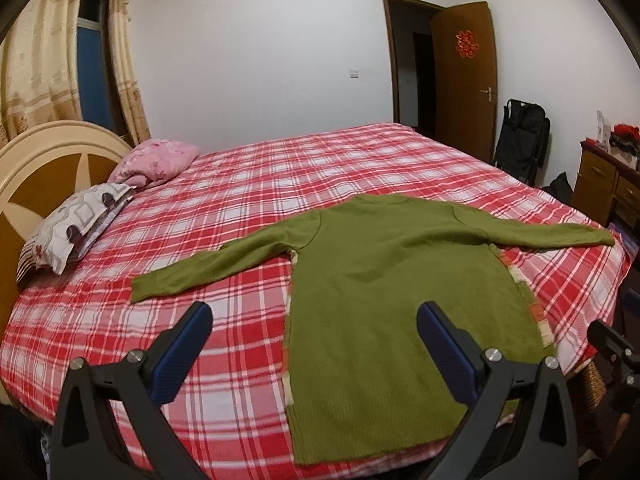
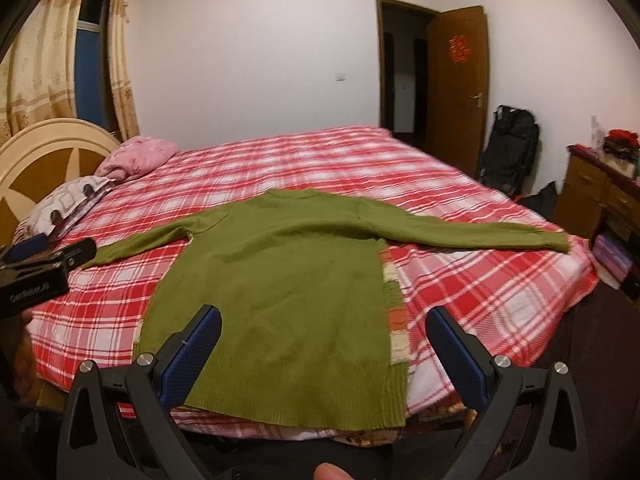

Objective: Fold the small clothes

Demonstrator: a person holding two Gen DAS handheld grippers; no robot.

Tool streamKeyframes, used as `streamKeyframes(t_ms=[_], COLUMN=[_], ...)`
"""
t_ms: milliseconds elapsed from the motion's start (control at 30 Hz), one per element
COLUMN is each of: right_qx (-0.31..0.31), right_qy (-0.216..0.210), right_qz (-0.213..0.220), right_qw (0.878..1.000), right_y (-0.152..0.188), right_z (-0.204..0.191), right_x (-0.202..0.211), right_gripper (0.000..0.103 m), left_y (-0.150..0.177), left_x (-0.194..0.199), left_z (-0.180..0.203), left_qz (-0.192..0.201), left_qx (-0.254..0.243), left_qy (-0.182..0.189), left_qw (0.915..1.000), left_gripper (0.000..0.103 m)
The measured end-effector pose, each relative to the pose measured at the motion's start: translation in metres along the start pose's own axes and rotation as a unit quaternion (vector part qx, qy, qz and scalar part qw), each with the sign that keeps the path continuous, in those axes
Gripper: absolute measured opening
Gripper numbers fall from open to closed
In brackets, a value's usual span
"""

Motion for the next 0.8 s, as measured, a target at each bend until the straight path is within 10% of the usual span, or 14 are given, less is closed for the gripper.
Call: streamKeyframes(t_ms=[200,367,800], right_qx=[-0.014,-0.071,-0.267], right_qy=[0.015,0.053,0.208], right_qz=[-0.022,-0.051,-0.043], right_qw=[1.000,0.995,0.940], right_y=[0.008,0.005,-0.007], right_z=[0.040,0.121,0.345], right_x=[-0.047,-0.091,-0.129], right_gripper=[0.102,0.064,0.051], left_y=[-0.001,-0.002,0.027], left_x=[-0.058,-0.116,-0.227], left_z=[-0.002,-0.008,-0.013], left_qz=[-0.004,0.000,-0.058], left_qx=[-0.033,-0.043,-0.031], left_qy=[-0.008,-0.019,-0.051], left_qw=[0.9994,0.9989,0.9965], left_gripper=[0.103,0.103,0.103])
Point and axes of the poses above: each gripper's, at about its wrist camera, not at the fingertips, and x roughly against the way its jaws point, z to its right, y to its underside, the point moved 10 cm from there along -x, roughly the way its jaws point, and after that the axes turned 8 degrees about z, right-handed, at the moved point
